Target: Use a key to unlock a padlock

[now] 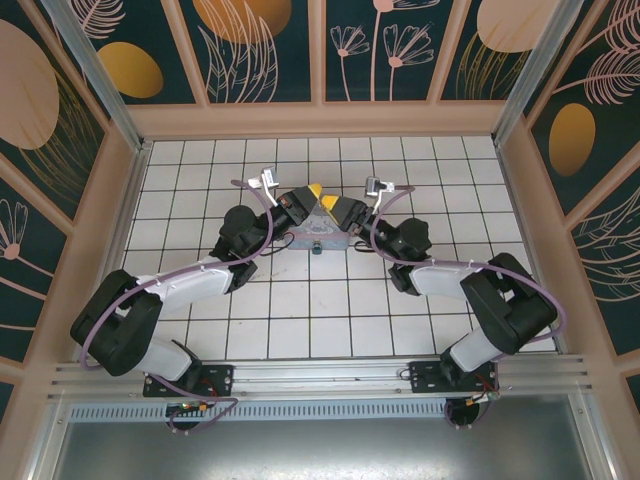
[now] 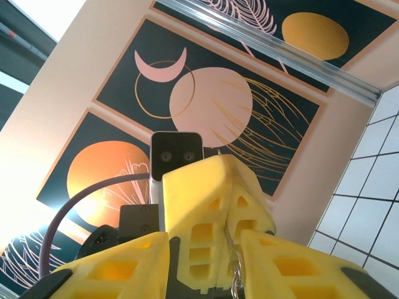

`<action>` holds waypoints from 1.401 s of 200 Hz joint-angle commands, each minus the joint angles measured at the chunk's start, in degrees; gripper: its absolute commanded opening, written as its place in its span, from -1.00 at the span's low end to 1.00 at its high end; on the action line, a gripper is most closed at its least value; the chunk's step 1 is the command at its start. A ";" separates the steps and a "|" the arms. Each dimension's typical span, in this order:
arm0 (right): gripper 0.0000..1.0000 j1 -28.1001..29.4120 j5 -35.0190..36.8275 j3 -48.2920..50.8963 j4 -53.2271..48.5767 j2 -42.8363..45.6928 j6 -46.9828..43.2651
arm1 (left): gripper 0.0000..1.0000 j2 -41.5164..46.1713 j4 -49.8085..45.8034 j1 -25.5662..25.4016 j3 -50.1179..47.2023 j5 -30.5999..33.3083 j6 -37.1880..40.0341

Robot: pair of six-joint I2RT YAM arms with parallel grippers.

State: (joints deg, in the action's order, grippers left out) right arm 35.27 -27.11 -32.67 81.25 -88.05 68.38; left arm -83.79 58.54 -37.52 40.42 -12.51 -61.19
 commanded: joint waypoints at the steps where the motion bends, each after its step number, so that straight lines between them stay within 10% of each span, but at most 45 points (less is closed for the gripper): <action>1: -0.30 0.61 -0.75 0.76 4.77 -0.71 0.78 | -1.00 -0.39 2.31 -0.24 0.20 1.09 -0.43; 280: -0.70 0.34 0.85 -0.56 4.44 -2.65 1.85 | -1.00 1.31 2.90 -0.23 -2.26 2.49 -1.33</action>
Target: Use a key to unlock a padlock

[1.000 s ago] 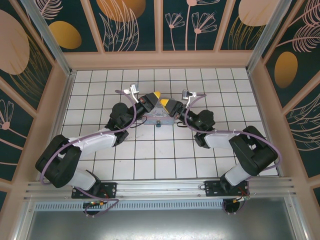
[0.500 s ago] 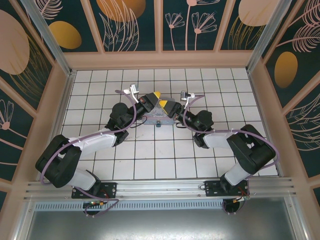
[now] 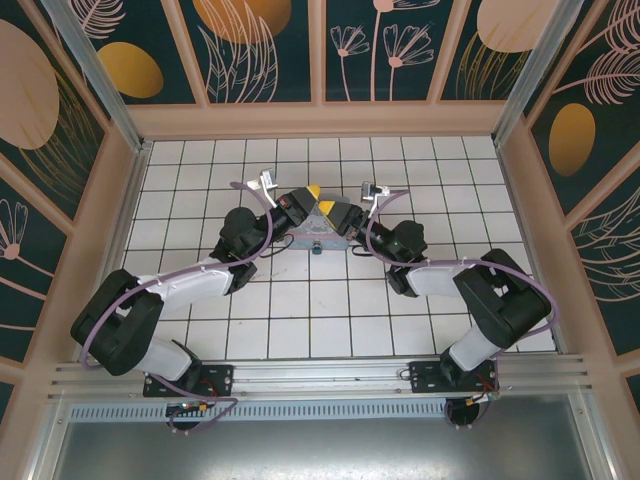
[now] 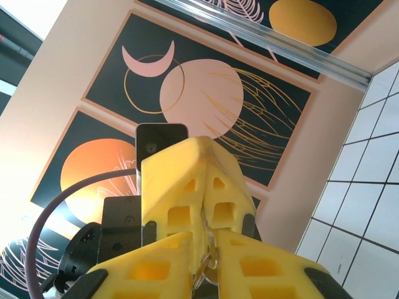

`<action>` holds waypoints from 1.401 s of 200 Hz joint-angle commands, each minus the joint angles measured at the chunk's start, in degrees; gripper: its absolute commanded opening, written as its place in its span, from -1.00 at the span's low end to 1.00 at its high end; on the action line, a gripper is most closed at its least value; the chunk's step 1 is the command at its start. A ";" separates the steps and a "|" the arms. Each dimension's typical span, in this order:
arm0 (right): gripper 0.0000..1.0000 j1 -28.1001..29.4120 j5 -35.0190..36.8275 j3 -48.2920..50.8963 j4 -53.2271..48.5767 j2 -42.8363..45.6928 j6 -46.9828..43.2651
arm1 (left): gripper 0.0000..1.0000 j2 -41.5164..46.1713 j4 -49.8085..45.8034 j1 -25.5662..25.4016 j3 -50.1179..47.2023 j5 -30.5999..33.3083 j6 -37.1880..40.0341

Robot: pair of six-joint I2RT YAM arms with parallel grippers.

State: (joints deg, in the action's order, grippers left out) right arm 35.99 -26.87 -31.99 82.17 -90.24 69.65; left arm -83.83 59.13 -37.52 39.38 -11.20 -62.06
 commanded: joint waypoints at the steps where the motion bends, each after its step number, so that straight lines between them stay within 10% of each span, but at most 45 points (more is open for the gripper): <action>1: -0.70 -0.39 0.60 -1.23 3.52 -0.47 0.58 | -1.00 1.33 2.31 -0.25 -1.22 1.18 -0.49; 96: -1.00 -0.68 0.06 -0.89 3.41 -0.65 0.84 | -1.00 2.00 2.53 -0.27 -1.69 0.84 -1.03; 128: -1.00 -0.80 0.06 0.18 2.81 0.26 0.28 | 0.40 3.65 -0.36 -0.27 -1.34 2.96 -1.01; 173: -1.00 -1.44 -0.59 2.31 -1.40 3.49 -1.49 | 0.96 8.64 -9.33 -0.26 -0.02 6.01 1.94; 280: -1.00 -10.92 -2.61 -1.52 -37.31 12.97 -13.73 | 0.97 13.43 -42.85 -0.21 0.51 2.78 20.06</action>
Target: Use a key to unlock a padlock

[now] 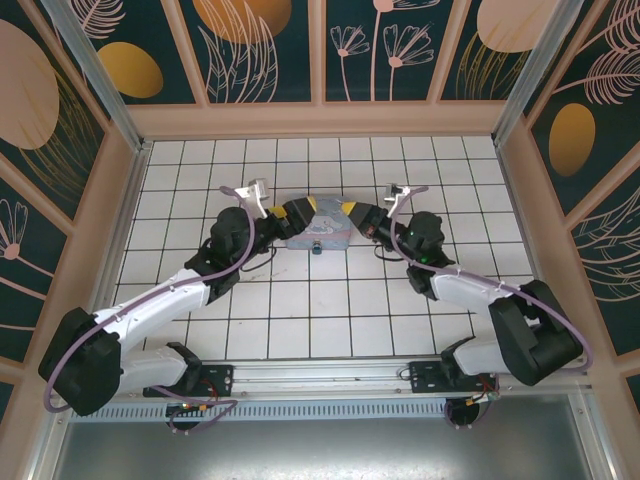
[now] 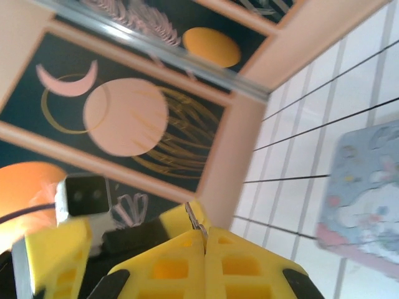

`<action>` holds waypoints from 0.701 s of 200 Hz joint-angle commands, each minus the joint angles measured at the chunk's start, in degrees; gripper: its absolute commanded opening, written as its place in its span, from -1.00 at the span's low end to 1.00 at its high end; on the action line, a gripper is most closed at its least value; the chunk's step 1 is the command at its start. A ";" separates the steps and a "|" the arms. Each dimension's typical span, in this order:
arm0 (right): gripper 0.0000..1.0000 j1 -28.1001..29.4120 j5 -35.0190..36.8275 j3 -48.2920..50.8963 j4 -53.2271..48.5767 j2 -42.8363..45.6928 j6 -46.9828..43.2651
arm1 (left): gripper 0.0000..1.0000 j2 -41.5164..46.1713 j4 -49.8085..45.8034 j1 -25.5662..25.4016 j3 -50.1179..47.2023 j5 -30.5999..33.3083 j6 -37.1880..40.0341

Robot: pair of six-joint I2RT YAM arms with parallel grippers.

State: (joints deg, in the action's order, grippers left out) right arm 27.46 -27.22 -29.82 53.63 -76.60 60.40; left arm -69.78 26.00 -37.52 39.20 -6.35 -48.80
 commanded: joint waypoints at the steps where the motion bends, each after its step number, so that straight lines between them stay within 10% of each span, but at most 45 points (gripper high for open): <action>1: -1.00 -2.49 -2.33 -3.81 -8.87 -0.75 -4.54 | 0.97 -0.71 -9.86 -0.20 0.61 -2.08 6.92; 140: -1.00 -3.46 -5.58 -16.17 -8.38 -21.04 -3.89 | 0.91 -18.77 -0.25 -0.33 -3.17 -7.16 16.77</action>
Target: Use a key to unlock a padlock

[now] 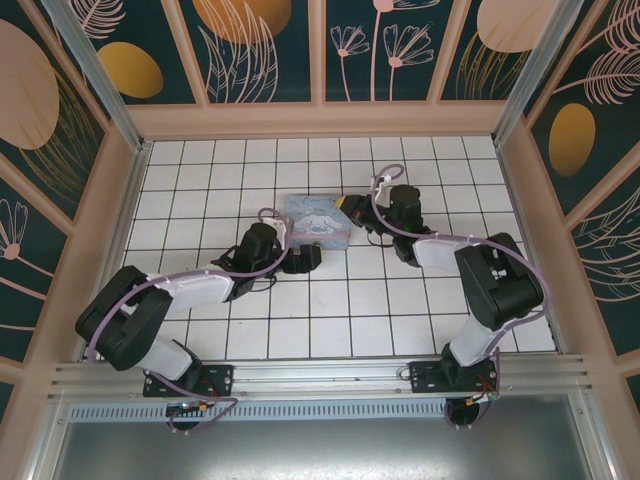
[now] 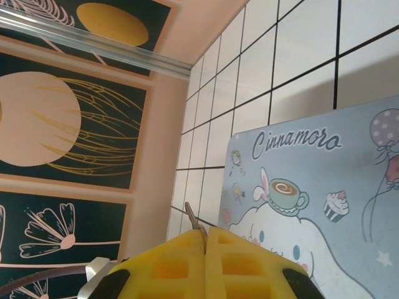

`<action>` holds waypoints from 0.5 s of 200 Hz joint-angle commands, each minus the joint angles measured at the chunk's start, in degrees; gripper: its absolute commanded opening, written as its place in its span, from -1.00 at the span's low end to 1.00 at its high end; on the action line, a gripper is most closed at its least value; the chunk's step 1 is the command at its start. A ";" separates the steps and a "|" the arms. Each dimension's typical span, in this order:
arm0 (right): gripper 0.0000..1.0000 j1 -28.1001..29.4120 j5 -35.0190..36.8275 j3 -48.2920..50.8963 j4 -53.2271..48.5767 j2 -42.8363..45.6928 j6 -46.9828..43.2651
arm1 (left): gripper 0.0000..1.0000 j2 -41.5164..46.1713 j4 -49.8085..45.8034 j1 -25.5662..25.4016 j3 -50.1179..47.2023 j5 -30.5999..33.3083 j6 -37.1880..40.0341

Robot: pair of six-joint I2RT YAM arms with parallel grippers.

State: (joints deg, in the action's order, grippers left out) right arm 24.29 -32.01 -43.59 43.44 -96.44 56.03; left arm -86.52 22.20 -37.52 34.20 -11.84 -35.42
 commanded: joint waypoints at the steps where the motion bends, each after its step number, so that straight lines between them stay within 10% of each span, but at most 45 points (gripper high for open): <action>1: -1.00 -0.25 -0.74 -2.43 1.81 -1.24 0.57 | 0.91 -2.14 3.64 -0.35 1.84 -1.73 3.45; 100: -1.00 -0.09 -1.92 -4.51 4.41 -7.02 1.35 | 0.85 -12.58 10.65 -0.33 5.00 -4.80 6.67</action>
State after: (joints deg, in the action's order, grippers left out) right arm 24.29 -32.73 -46.78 44.56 -102.02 56.66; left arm -96.20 29.45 -37.52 37.17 -14.66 -30.59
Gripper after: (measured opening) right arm 0.050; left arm 0.929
